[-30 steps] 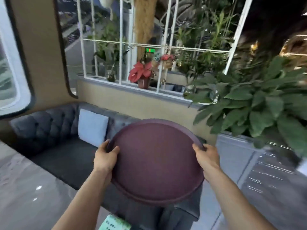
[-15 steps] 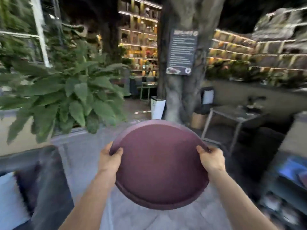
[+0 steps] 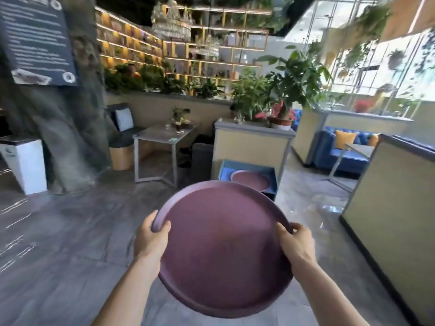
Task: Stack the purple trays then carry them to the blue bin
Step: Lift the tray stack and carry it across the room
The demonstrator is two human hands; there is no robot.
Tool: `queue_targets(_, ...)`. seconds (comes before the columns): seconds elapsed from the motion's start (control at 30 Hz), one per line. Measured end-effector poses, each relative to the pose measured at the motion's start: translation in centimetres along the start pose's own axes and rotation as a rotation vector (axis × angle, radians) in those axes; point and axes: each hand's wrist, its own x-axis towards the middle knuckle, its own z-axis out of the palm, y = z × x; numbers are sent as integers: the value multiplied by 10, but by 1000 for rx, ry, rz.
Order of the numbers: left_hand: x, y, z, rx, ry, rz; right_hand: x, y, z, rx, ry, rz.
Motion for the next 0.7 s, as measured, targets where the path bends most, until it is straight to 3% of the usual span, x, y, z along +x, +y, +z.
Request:
queue_targets(0.23,-16,-13,81,31,-157,-24,26,45,-54,6,129,97)
queue_targets(0.7,27,9,238,46,-176,37,180,55,-77,41,136,133)
